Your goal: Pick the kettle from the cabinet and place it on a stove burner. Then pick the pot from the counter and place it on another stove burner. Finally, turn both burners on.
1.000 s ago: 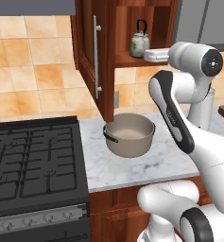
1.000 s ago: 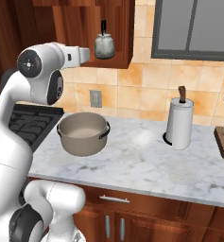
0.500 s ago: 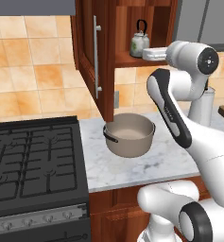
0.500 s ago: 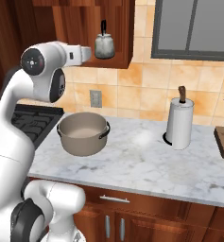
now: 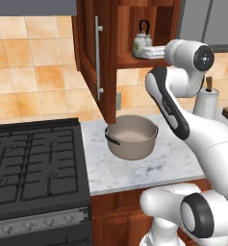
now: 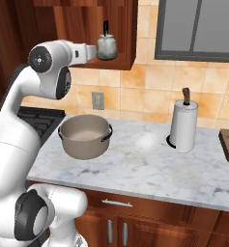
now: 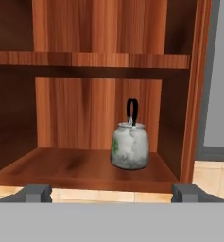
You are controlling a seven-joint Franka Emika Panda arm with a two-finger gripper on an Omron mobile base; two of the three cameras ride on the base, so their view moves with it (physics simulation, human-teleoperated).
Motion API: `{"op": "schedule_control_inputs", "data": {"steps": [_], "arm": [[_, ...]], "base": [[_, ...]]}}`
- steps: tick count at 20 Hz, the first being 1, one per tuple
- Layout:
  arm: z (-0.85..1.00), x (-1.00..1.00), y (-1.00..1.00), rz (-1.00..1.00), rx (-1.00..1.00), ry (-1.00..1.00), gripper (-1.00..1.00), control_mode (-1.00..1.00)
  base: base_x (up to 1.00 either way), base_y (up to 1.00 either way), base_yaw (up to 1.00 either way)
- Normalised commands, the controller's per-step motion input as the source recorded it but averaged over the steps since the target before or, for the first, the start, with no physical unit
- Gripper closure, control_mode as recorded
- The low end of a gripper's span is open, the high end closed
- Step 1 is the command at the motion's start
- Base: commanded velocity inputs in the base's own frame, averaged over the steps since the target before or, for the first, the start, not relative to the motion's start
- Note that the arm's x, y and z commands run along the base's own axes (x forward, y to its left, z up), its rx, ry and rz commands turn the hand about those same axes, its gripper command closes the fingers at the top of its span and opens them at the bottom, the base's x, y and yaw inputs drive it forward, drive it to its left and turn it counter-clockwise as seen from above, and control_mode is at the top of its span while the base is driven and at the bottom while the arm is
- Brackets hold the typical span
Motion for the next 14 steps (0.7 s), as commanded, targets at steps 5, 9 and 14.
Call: {"op": "schedule_control_inputs", "data": {"steps": [5, 9, 14], "arm": [[0.0, 0.29, 0.0, 0.0, 0.0, 0.0, -1.0, -1.0], [0.0, 0.37, -0.02, 0.0, 0.0, 0.0, -1.0, -1.0], [0.0, 0.5, -0.1, 0.0, 0.0, 0.0, -1.0, -1.0]], "base": [[0.0, 0.0, 0.0], [0.0, 0.0, 0.0], [0.0, 0.0, 0.0]]}}
